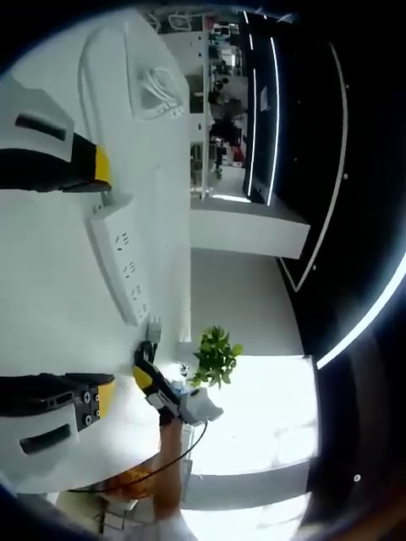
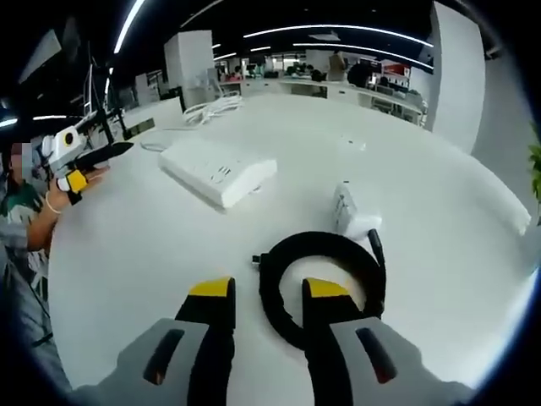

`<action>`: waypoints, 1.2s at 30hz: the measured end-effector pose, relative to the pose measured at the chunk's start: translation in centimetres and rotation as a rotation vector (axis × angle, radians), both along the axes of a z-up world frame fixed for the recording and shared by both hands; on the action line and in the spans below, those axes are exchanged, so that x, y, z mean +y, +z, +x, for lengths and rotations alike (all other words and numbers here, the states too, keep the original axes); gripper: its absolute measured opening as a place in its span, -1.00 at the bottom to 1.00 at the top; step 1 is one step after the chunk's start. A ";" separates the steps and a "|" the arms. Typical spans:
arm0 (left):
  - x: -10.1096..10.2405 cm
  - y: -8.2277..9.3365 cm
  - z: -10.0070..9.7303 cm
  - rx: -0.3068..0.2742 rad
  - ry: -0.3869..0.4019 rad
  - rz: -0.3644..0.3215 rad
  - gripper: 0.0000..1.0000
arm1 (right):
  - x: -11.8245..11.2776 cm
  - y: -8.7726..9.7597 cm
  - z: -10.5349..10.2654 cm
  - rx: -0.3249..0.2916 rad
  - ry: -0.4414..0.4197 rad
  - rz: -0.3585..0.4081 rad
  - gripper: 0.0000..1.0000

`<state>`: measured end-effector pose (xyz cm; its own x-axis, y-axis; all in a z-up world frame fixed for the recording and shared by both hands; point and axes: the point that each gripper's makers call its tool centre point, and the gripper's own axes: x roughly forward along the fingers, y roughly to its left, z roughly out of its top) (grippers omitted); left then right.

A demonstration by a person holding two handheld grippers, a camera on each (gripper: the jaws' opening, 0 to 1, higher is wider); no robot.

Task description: Straighten the power strip on the desk, plug the charger into it

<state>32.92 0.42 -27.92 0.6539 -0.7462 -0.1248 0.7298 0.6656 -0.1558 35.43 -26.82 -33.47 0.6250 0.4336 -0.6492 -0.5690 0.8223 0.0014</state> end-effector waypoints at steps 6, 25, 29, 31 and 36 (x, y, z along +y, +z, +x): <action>-0.1 0.8 -0.1 -0.010 -0.011 -0.040 0.79 | -0.2 -0.1 0.1 0.006 0.009 -0.020 -0.53; 0.4 1.1 0.0 -0.023 0.002 -0.022 0.73 | 0.3 0.1 -0.1 0.024 0.081 -0.106 -0.85; 0.4 0.9 -0.1 -0.022 0.003 -0.013 0.72 | 0.6 0.2 -0.3 0.012 0.091 -0.115 -0.86; 0.5 0.9 -0.1 -0.020 0.004 -0.014 0.71 | 0.9 0.7 -0.2 -0.002 0.081 -0.073 -0.87; 0.5 1.0 -0.2 -0.024 0.008 -0.008 0.70 | 1.7 2.4 -0.2 -0.027 0.049 0.079 -0.88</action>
